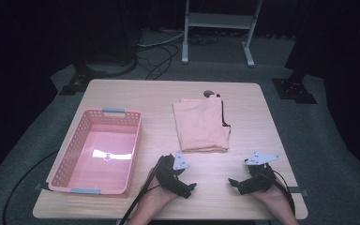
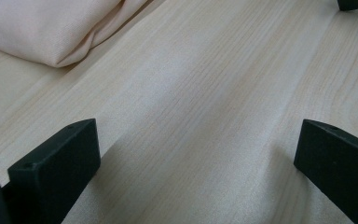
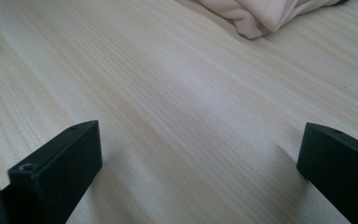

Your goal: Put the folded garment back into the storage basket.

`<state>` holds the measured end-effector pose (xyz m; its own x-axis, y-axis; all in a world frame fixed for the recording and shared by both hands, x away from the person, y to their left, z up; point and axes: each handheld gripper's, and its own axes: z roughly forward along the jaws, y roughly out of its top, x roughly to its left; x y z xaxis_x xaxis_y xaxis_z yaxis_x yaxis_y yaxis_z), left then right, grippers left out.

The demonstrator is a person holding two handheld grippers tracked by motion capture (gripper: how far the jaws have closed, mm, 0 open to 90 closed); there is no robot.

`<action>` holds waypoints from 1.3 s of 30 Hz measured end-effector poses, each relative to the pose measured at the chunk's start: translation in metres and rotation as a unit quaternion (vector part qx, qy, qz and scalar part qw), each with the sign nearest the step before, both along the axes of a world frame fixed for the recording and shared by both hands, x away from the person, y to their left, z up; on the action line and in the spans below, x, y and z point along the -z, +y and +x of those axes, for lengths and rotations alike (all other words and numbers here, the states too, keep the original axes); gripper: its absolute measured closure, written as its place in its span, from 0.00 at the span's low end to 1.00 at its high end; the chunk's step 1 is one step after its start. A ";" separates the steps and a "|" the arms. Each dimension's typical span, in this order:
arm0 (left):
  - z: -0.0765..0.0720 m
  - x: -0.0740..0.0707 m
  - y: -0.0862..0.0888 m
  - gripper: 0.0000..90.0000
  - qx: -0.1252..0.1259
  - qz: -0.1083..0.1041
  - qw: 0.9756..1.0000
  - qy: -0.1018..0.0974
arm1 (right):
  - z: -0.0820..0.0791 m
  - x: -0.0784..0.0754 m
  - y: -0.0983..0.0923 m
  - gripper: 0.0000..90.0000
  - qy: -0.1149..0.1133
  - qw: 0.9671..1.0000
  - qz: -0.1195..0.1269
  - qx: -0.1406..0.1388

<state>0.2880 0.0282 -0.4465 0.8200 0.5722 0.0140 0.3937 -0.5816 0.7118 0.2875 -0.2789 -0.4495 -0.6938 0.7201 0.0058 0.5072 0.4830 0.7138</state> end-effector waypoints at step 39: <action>0.035 -0.041 0.003 0.00 0.013 -0.066 0.997 -0.039 | 0.027 -0.031 0.015 0.00 -0.029 0.997 0.064 -0.045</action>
